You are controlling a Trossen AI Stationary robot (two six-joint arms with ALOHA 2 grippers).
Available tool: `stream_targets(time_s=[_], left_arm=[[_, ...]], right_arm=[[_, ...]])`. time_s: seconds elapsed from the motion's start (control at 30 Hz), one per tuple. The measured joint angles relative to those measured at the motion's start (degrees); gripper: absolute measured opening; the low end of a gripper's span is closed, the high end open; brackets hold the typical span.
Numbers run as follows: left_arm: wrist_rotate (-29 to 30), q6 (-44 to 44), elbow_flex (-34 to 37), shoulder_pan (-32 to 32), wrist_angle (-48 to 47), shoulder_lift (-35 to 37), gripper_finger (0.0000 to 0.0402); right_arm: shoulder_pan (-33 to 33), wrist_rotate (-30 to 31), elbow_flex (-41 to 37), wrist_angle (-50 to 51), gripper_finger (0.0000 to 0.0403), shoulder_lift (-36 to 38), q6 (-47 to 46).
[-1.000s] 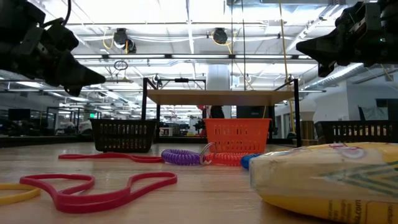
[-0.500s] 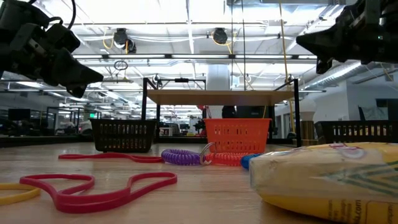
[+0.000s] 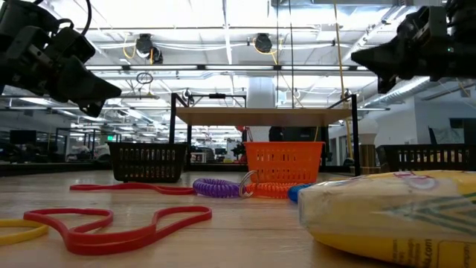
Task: Pick & Place Office Desk Supplies
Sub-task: Put the yellow crayon box into the right black bin
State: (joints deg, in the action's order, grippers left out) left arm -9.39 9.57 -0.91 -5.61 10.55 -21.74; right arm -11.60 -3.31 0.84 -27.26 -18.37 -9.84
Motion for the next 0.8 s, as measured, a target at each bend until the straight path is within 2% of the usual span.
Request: stream_targets(time_s=[0.47, 0.8], left_arm=[[0.52, 3.38, 0.0, 0.0, 1.31, 0.0, 0.0003], [1.96, 7.34, 0.0, 0.0, 1.28, 0.0, 0.0018]], right_arm=[[0.02, 0.2, 0.0, 1.26, 0.0004, -0.09, -0.64], [0.04, 0.42, 0.0, -7.1, 0.0004, -0.07, -4.37]])
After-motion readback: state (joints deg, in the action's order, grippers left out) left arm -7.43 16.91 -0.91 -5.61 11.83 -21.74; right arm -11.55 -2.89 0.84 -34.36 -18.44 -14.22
